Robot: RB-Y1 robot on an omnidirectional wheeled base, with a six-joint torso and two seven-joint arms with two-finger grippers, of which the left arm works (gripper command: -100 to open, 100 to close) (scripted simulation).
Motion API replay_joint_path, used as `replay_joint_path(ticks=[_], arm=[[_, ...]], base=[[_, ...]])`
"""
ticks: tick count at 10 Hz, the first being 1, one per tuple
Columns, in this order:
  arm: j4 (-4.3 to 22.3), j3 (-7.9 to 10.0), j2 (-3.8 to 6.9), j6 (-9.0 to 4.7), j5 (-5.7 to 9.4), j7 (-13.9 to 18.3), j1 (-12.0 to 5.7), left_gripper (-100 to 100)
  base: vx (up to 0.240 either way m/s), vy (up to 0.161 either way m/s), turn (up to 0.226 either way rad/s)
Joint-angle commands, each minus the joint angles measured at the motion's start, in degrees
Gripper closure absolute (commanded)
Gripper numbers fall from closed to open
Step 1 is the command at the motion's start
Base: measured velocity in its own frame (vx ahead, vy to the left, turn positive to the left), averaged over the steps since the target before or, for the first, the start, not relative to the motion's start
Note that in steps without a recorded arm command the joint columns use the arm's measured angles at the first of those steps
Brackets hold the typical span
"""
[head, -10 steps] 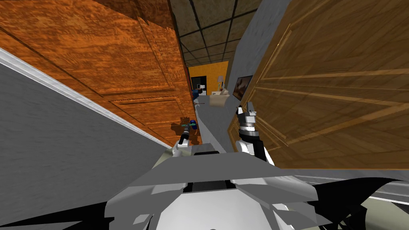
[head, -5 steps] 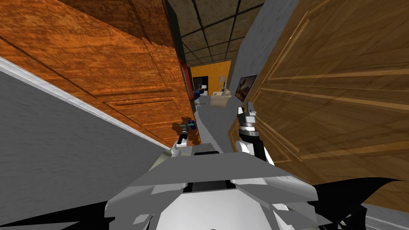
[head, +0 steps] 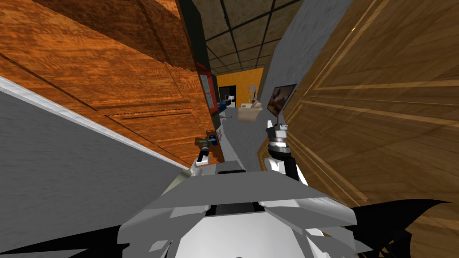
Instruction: Push the door open
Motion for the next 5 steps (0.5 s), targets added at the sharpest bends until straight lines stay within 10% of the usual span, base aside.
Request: replay_joint_path(ticks=[1,5], arm=[[-0.1,1.13,-0.14,-0.11,0.07,-0.4,-0.4,100],[0.3,2.68,-0.15,-0.05,0.28,-0.6,-0.39,100]], base=[[0.162,-0.112,0.077],[0.142,-0.047,0.045]])
